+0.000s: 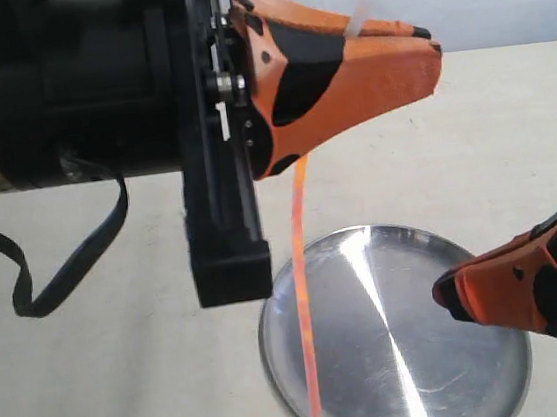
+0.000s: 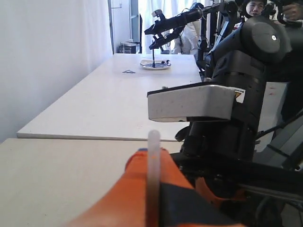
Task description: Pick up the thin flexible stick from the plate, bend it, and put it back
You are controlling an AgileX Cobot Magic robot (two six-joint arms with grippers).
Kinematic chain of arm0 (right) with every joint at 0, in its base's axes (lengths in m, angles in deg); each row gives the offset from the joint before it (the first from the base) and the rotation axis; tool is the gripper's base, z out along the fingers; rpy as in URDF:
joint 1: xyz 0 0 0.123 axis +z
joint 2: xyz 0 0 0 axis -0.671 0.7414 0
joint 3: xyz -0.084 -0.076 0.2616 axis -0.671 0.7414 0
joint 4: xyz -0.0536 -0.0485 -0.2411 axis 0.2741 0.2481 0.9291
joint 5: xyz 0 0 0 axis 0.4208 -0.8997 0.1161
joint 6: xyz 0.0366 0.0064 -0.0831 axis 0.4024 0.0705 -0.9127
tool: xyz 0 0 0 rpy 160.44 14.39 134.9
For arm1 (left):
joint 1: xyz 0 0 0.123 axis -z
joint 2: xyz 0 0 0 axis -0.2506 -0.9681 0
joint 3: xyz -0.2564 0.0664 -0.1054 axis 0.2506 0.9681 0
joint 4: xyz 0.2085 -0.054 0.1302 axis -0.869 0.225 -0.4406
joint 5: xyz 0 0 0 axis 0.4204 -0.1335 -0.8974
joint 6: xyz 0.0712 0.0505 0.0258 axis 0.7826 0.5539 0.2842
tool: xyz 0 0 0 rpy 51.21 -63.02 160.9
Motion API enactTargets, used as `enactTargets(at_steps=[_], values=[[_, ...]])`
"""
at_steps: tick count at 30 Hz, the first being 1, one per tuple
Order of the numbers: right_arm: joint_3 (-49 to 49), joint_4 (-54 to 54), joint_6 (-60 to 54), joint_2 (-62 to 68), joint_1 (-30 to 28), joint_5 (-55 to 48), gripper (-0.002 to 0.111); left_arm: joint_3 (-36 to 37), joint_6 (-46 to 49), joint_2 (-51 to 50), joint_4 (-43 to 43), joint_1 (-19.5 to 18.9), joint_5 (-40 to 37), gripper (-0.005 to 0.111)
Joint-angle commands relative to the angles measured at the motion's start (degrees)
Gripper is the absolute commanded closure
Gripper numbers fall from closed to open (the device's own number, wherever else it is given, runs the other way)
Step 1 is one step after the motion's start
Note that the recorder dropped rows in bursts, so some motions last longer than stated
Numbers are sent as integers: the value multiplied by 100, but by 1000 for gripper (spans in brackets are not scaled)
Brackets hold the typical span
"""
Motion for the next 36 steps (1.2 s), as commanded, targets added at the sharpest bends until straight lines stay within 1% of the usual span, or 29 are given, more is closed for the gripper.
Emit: enactTargets(at_steps=[1, 2, 4, 5, 6, 9, 13, 16, 18, 22, 28, 30, 34, 36], values=[[-25, -293, -176, -2, -17, 283, 98, -20, 100, 43, 350, 22, -134, 107], [-25, -449, -295, -2, -17, 328, 88, -20, 271, 43, 672, 22, -178, 107], [-25, -578, -341, -2, -17, 476, 61, -20, 694, 43, 1374, 22, -187, 107], [-25, -578, -341, -2, -17, 580, 51, -20, 767, 43, 1639, 22, -187, 107], [-25, -625, -341, -2, -17, 704, 48, -45, 777, 30, 1795, 22, -187, 107], [-25, -982, -460, 114, -17, 863, 50, -92, 796, -44, 2089, 22, -34, 107], [-25, -1611, -920, 308, -17, 768, 51, -116, 783, -224, 2081, 22, -10, 107], [-25, -1907, -1199, 417, -17, 602, 51, -116, 782, -359, 2044, 177, -10, 107], [-25, -1800, -1199, 427, -17, 590, 51, -116, 858, -448, 1883, 294, -65, 107], [-25, -1310, -1121, 398, -17, 590, 51, -116, 886, -473, 1399, 348, -435, 107], [-25, 67, 133, 372, -17, 558, 51, -165, 924, -389, 1229, 348, -746, 107], [-25, 94, 379, 372, -17, 529, 51, -174, 924, -380, 1102, 348, -823, 107], [-25, -222, 353, 300, -17, 484, 51, -174, 924, -380, 841, 348, -1244, 107], [-25, -410, 334, 225, -17, 484, 51, -174, 936, -380, 812, 348, -1332, 107]])
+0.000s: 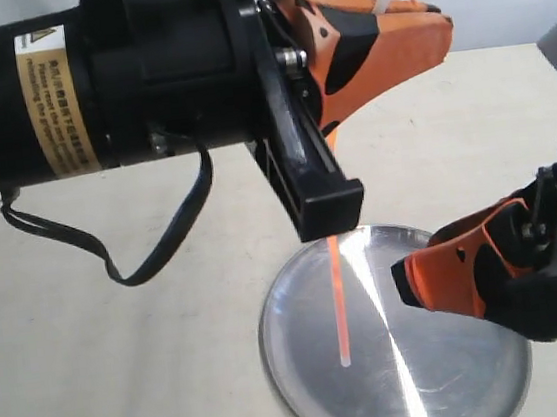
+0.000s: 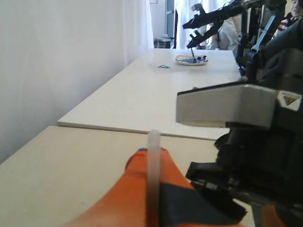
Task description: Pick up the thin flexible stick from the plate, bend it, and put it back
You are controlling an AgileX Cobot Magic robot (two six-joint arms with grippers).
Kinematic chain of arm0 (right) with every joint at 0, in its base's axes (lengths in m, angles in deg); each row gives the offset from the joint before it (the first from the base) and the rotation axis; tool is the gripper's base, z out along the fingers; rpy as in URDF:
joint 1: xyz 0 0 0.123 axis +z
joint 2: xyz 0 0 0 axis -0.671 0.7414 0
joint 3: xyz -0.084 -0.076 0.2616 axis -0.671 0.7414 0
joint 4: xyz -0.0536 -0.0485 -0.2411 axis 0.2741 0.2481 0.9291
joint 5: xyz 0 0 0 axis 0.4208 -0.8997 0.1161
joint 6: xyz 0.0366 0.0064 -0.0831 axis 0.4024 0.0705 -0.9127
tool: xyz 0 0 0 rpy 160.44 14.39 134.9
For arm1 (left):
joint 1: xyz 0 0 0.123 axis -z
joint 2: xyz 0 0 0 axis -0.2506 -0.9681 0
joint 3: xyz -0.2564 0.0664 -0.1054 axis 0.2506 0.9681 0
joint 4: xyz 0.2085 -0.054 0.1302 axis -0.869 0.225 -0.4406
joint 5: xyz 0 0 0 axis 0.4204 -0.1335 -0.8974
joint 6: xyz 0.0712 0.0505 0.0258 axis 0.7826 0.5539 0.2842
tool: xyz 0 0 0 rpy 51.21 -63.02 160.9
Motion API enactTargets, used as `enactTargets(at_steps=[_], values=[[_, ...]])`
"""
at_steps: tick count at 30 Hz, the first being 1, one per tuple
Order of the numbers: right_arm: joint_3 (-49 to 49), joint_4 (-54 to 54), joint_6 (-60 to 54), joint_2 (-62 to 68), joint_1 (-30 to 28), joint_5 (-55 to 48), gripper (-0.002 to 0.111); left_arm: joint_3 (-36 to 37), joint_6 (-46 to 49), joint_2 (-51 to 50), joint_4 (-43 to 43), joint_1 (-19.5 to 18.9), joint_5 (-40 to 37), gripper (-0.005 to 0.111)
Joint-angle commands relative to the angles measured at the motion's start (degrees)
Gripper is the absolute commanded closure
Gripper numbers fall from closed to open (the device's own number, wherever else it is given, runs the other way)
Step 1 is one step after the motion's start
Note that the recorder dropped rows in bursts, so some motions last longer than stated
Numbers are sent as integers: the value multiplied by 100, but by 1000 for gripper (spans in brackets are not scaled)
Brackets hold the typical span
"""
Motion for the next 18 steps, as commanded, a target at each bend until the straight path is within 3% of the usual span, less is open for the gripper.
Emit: enactTargets(at_steps=[1, 6, 18], values=[[-25, -443, -5, -180, -17, -42, 51, -31, 26, 44, -136, 12, -293, 107], [-25, -1433, -513, -209, -17, -42, 51, -44, 64, -72, 216, 12, -48, 107], [-25, -1839, -907, 408, -17, 4, 51, -44, 260, -154, 991, 22, 400, 107]])
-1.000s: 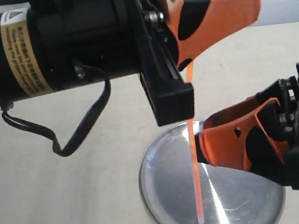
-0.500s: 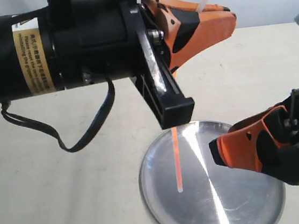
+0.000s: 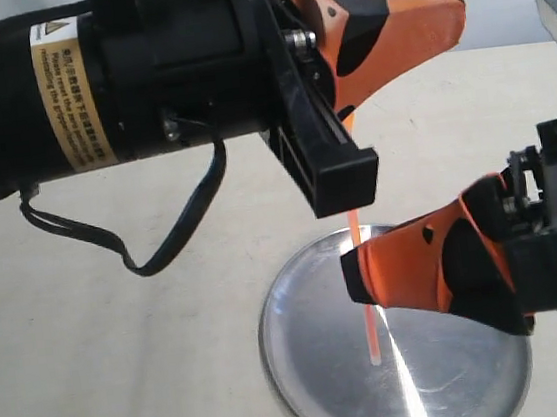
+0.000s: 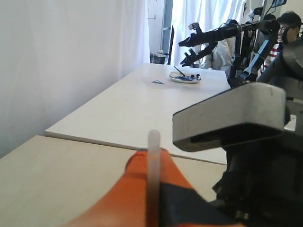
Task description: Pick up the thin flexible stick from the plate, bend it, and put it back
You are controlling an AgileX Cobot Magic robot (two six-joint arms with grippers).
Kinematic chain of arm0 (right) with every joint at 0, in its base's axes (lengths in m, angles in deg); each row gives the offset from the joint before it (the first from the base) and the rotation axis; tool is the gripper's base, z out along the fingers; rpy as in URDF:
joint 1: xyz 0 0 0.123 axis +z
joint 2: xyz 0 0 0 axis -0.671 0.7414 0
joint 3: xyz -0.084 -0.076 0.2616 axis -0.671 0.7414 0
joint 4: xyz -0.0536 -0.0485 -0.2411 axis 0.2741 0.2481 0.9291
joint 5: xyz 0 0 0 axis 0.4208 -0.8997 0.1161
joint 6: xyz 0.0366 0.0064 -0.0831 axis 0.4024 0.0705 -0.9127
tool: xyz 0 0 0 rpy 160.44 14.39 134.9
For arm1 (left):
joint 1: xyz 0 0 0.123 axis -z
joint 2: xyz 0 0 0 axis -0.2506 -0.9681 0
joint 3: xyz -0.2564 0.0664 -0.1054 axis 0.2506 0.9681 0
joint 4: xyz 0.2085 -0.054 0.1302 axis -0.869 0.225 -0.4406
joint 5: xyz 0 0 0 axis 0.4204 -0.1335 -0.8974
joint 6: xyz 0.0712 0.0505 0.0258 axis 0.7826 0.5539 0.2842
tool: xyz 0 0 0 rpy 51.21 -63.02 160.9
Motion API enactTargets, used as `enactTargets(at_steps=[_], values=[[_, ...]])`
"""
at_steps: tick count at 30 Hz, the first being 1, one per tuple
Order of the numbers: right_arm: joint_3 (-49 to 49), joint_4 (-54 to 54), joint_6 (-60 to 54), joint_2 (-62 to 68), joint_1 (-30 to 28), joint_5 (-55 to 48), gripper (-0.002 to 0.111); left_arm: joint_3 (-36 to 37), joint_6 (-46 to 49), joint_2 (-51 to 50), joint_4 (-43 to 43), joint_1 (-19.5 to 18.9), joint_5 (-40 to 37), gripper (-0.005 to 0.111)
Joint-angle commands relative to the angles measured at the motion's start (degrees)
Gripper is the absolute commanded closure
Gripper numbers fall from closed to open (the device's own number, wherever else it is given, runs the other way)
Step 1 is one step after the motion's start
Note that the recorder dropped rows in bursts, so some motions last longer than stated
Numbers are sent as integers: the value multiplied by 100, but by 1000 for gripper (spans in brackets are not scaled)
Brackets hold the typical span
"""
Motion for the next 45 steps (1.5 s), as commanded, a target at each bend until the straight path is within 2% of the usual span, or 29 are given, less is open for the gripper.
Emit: enactTargets(at_steps=[1, 3, 4, 5, 7, 8, 12, 15, 21, 24, 27, 29, 32, 34, 38, 41, 45], values=[[-25, -129, -186, 265, -17, 15, 51, -44, 72, -11, 313, 24, 132, 107], [-25, -179, -276, 373, -17, -120, 54, -58, 180, -11, 312, 24, 155, 107], [-25, -256, -434, 383, -17, -247, 60, -85, 240, -11, 312, 24, 140, 107], [-25, -351, -624, 395, -17, -367, 71, -84, 302, -11, 312, 24, 129, 107], [-25, -618, -1003, 338, -17, -540, 100, -84, 403, -11, 243, 24, -42, 107], [-25, -750, -1208, 274, -17, -551, 108, -84, 426, -11, 137, 24, -153, 107], [-25, -909, -1344, -84, -17, -278, 109, -15, 239, -14, -543, 24, -643, 107], [-25, -370, -1053, -409, -17, 48, 109, 67, -281, -14, -815, 24, -708, 107], [-25, 1874, 815, -497, -17, 69, 109, 8, -462, -2, -226, 24, 302, 107], [-25, 1440, 537, -286, -17, -73, 109, -120, -413, -2, 146, 24, 506, 107], [-25, 64, -608, -66, -17, -99, 109, -199, -148, -2, 364, 24, 500, 107], [-25, -711, -1338, 14, -17, -99, 109, -199, -60, -2, 234, 24, 345, 107], [-25, -1186, -1733, -39, -17, 316, 109, -199, -281, -2, -649, 24, -218, 107], [-25, -1052, -1674, -201, -17, 729, 109, -124, -795, -2, -1184, 24, -424, 107], [-25, -230, -906, -591, -17, 1341, 109, 44, -1218, -2, -1823, 24, -162, 107], [-25, 638, -113, -649, -17, 1292, 109, 56, -1259, 11, -1677, 24, 7, 107], [-25, 1294, 474, -375, -17, 590, 109, -68, -1067, 21, -684, 24, 599, 107]])
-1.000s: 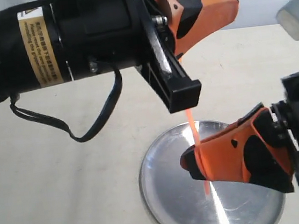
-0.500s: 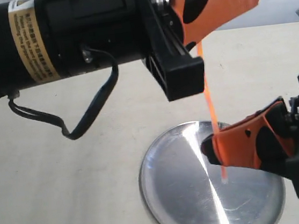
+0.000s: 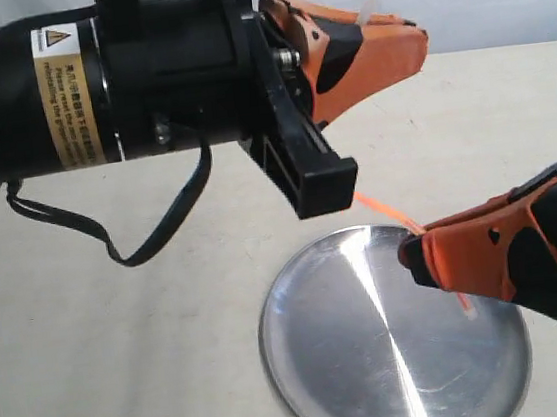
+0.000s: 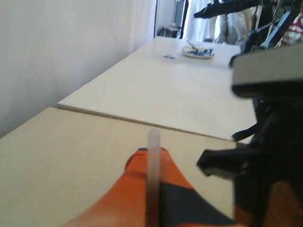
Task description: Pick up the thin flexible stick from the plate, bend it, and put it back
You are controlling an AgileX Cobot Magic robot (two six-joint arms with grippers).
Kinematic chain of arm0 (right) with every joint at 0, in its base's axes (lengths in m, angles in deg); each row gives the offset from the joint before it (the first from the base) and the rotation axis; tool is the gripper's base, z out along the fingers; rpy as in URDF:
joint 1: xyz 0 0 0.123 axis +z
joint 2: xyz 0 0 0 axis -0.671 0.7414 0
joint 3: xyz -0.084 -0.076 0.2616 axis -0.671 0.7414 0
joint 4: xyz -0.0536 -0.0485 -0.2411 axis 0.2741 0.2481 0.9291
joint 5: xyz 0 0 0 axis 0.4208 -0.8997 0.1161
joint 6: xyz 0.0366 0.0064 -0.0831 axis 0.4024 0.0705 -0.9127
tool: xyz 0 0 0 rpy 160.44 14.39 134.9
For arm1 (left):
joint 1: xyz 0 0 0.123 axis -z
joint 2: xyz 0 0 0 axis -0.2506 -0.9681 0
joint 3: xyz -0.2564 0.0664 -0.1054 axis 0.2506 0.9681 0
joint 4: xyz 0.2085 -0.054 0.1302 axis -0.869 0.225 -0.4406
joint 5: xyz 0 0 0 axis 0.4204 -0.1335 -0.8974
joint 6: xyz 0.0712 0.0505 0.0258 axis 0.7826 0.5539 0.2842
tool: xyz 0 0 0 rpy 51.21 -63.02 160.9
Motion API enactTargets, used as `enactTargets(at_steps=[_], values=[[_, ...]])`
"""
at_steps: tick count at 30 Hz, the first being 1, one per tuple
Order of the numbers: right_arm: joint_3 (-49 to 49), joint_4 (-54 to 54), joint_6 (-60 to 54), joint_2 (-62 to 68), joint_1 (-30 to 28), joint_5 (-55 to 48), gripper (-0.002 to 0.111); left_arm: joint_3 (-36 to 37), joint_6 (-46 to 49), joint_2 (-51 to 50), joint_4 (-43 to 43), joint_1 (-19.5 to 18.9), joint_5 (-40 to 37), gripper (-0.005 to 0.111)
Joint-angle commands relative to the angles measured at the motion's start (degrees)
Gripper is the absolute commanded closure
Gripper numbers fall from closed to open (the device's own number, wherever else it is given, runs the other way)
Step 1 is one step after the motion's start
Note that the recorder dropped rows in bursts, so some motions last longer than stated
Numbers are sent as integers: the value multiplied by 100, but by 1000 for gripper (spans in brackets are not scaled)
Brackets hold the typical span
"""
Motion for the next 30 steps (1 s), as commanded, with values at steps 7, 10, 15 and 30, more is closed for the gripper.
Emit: enactTargets(at_steps=[7, 10, 15, 30], values=[[-126, -2074, -1574, 816, -41, -550, 109, -265, 803, -19, 943, 143, 741, 107], [-126, -2870, -2221, 669, -41, -189, 109, -224, 518, -19, 105, 143, -23, 107], [-126, -2104, -1571, 128, -41, 1161, 109, 72, -477, -19, -1069, 143, 195, 107], [-126, 72, 571, 58, -41, 230, 109, -532, -7, -19, -508, 143, 411, 107]])
